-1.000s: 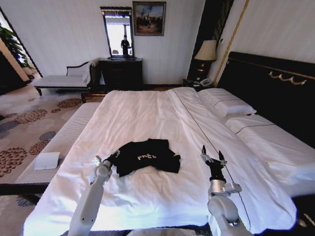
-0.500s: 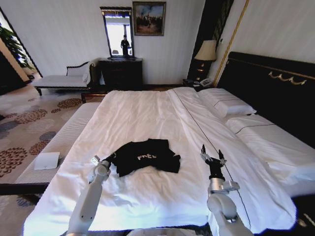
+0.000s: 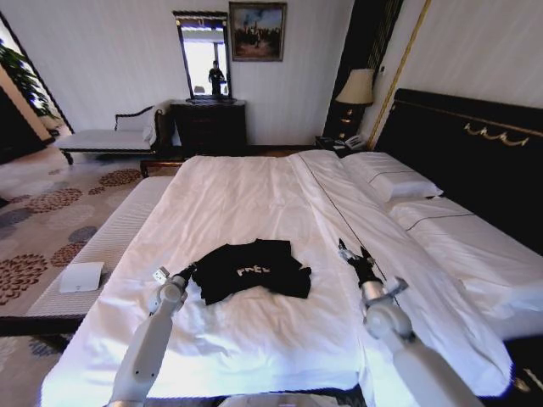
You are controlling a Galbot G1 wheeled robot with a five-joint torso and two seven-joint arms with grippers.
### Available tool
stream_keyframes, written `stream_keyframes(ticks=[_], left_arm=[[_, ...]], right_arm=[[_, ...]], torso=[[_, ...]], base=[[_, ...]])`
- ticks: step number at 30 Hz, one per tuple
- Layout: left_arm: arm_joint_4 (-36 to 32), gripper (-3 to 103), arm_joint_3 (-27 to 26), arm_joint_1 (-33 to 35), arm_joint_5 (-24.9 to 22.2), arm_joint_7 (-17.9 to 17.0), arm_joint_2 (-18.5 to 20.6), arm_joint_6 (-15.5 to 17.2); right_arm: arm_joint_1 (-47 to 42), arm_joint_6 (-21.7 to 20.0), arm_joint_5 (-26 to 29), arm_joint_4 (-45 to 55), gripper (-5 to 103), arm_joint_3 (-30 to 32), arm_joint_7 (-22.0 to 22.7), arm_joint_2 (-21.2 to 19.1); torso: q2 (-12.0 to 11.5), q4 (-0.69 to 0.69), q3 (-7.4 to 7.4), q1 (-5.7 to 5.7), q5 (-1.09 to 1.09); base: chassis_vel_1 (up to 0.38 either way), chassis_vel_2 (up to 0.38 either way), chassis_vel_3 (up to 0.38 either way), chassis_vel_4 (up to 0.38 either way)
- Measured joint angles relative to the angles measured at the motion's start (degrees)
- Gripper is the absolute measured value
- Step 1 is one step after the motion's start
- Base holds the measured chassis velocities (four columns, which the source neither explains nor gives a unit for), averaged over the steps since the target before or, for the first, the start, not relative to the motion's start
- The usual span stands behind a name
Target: Fold the clothes on the bed.
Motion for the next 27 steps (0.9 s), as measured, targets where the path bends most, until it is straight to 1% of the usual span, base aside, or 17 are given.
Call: stream_keyframes(ticks=[1, 3, 4, 5, 6, 8, 9, 10, 12, 14, 15, 18, 20, 21, 23, 25, 27], left_arm=[[0.00, 0, 0.00, 0.00, 0.00, 0.00, 0.00, 0.00], [-0.56, 0, -0.04, 0.76, -0.07, 0.70, 0.05, -0.11], [-0.67, 0, 0.18, 0.99, 0.04, 0.99, -0.13, -0.35], [-0.67, 0, 0.18, 0.99, 0.04, 0.99, -0.13, -0.35], [-0.66, 0, 0.67, 0.72, 0.08, 0.98, -0.51, -0.78], [-0.62, 0, 1.72, -0.32, -0.18, 0.46, -1.34, -1.35], [-0.65, 0, 2.10, -0.86, -0.45, 0.19, -1.71, -1.59], [-0.65, 0, 2.10, -0.86, -0.45, 0.19, -1.71, -1.59], [-0.85, 0, 2.27, -1.30, -0.63, -0.02, -2.02, -1.82], [-0.98, 0, 2.26, -1.43, -0.64, -0.16, -2.14, -1.88], [-0.98, 0, 2.26, -1.43, -0.64, -0.16, -2.14, -1.88], [-1.30, 0, 1.98, -1.00, -0.29, -0.22, -2.38, -1.92], [-1.51, 0, 1.69, -0.48, 0.14, -0.22, -2.68, -1.92], [-1.51, 0, 1.69, -0.48, 0.14, -0.22, -2.68, -1.92], [-1.68, 0, 1.37, -0.18, 0.82, -0.21, -2.93, -1.93], [-2.61, 0, 1.09, 0.07, 0.84, -0.30, -3.22, -1.91], [-2.98, 0, 1.03, 0.14, 0.84, -0.33, -3.28, -1.87]], right_arm=[[0.00, 0.00, 0.00, 0.00, 100, 0.00, 0.00, 0.00], [5.09, -3.01, 4.07, -2.96, 100, -4.20, 0.01, -1.68], [8.44, -5.54, 7.03, -5.29, 100, -7.15, -0.51, -2.51], [8.44, -5.54, 7.03, -5.29, 100, -7.15, -0.51, -2.51], [10.75, -7.30, 9.14, -7.36, 100, -9.26, -1.25, -2.90], [13.75, -8.82, 10.38, -10.23, 100, -12.24, -2.56, -2.99], [15.40, -9.60, 10.16, -11.87, 100, -13.98, -3.50, -2.77], [15.40, -9.60, 10.16, -11.87, 100, -13.98, -3.50, -2.77], [18.65, -11.39, 9.78, -14.75, 100, -16.93, -4.87, -1.77], [22.46, -13.10, 9.83, -18.13, 100, -19.80, -4.99, -0.08], [22.46, -13.10, 9.83, -18.13, 100, -19.80, -4.99, -0.08], [28.39, -14.40, 9.57, -25.20, 100, -23.50, -4.83, 3.37], [31.43, -14.70, 6.98, -30.97, 100, -25.17, -6.53, 5.59], [31.43, -14.70, 6.98, -30.97, 100, -25.17, -6.53, 5.59], [33.74, -14.76, 4.26, -35.95, 100, -26.40, -8.16, 7.34], [35.82, -15.00, 2.95, -40.29, 100, -27.48, -8.81, 9.31], [36.63, -15.20, 2.50, -41.85, 100, -27.92, -8.93, 10.15]], torso=[[0.00, 0.00, 0.00, 0.00, 0.00], [0.00, 0.04, 0.00, 0.00, 0.00], [-0.01, 0.08, 0.01, 0.00, 0.00], [-0.01, 0.08, 0.01, 0.00, 0.00], [0.00, 0.07, 0.01, 0.00, 0.00], [-0.01, 0.02, 0.01, 0.01, -0.01], [0.00, -0.01, 0.00, 0.01, -0.01], [0.00, -0.01, 0.00, 0.01, -0.01], [-0.01, -0.02, 0.00, 0.00, 0.00], [0.00, 0.00, 0.00, 0.00, 0.00], [0.00, 0.00, 0.00, 0.00, 0.00], [0.00, 0.04, 0.00, 0.01, -0.01], [-0.01, 0.05, 0.00, 0.01, -0.02], [-0.01, 0.05, 0.00, 0.01, -0.02], [-0.01, 0.02, 0.01, 0.01, -0.01], [-0.01, 0.00, 0.00, 0.01, -0.01], [-0.01, 0.01, 0.00, 0.01, -0.01]], base=[[0.000, 0.000, 0.000, 0.000], [0.000, 0.000, 0.000, 0.000], [0.000, 0.000, 0.000, 0.000], [0.000, 0.000, 0.000, 0.000], [0.000, 0.000, 0.000, 0.000], [0.000, 0.000, 0.000, 0.000], [0.000, 0.000, 0.000, 0.000], [0.000, 0.000, 0.000, 0.000], [0.000, 0.000, 0.000, 0.000], [0.000, 0.000, 0.000, 0.000], [0.000, 0.000, 0.000, 0.000], [0.000, 0.000, 0.000, 0.000], [0.000, 0.000, 0.000, 0.000], [0.000, 0.000, 0.000, 0.000], [0.000, 0.000, 0.000, 0.000], [0.000, 0.000, 0.000, 0.000], [0.000, 0.000, 0.000, 0.000]])
